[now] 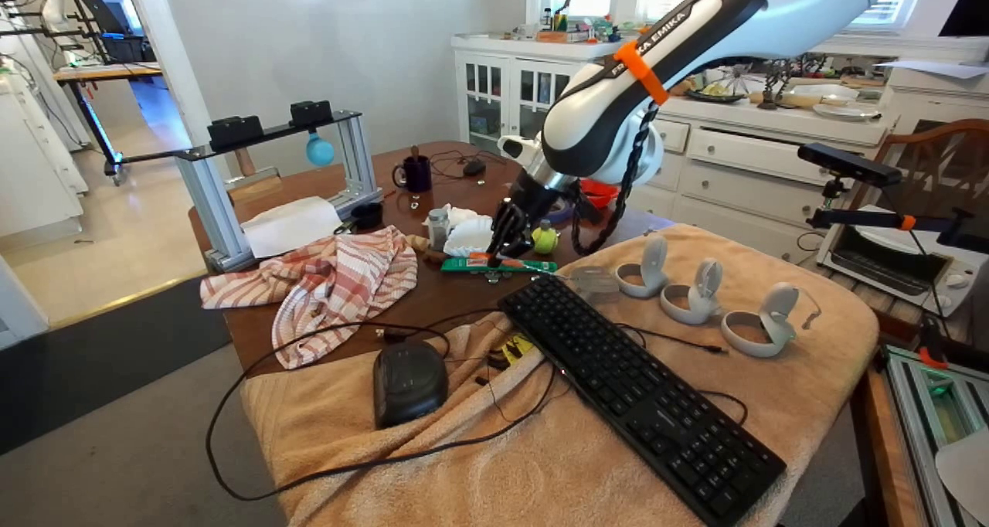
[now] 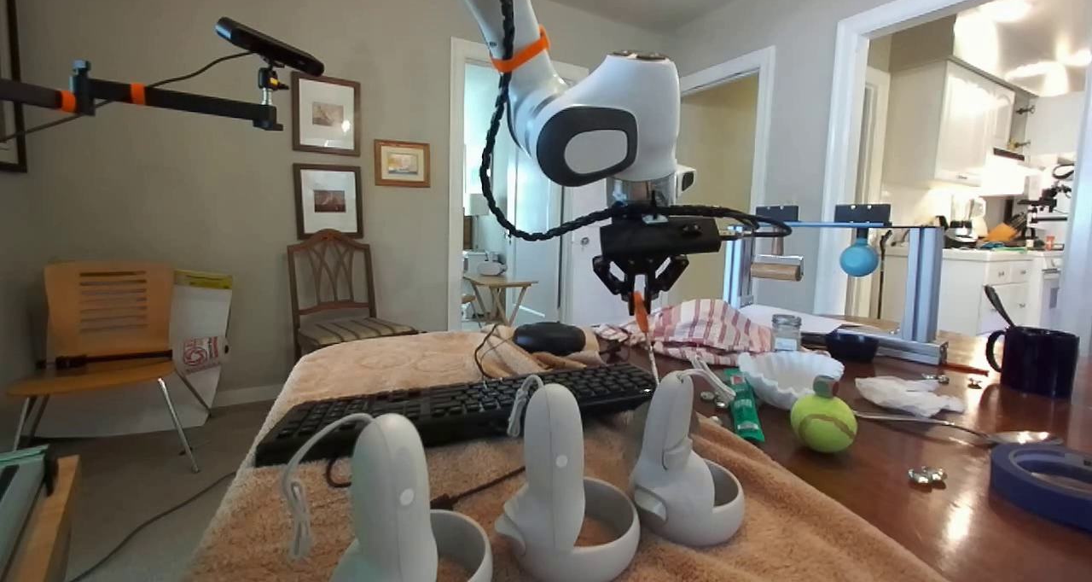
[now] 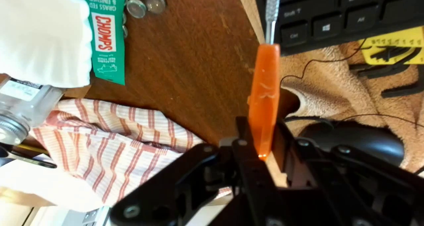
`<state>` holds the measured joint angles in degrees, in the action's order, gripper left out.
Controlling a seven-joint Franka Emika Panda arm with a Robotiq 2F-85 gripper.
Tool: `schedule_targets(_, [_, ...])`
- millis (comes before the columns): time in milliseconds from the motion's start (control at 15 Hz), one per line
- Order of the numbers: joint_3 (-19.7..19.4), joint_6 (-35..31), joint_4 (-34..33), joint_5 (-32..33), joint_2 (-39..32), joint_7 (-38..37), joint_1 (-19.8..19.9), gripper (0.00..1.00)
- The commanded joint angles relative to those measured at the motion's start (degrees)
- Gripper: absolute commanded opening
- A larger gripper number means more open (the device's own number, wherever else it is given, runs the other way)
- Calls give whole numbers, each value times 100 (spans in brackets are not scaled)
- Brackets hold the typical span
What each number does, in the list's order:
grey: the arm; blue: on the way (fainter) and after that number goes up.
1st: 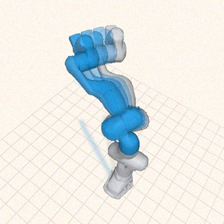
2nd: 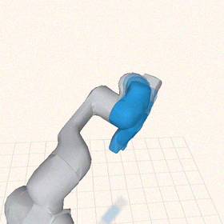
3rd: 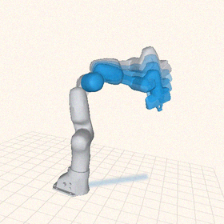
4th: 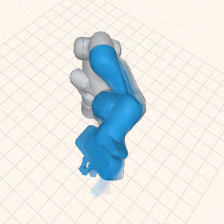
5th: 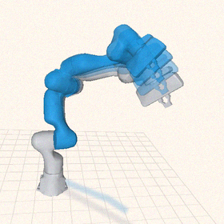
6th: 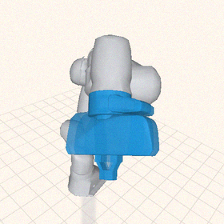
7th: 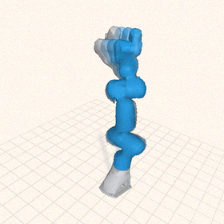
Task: Place the fish slice underneath one console.
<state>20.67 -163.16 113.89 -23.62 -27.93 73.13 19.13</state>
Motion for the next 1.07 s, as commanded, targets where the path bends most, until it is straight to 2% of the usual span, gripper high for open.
schedule_targets(0, [788, -330, 17, -746, -86, 694, 712, 5])
schedule_targets(200, [1442, -411, 46, -1319, -159, 1346, 1350, 5])
schedule_targets(600, [2348, -93, 171, -1928, -235, 2377, 2461, 5])
schedule_targets(867, [2759, -79, 323, -2191, -413, 2754, 2973, 5])
schedule_targets(1000, [2670, 47, 357, -2488, -383, 2988, 2958, 5])
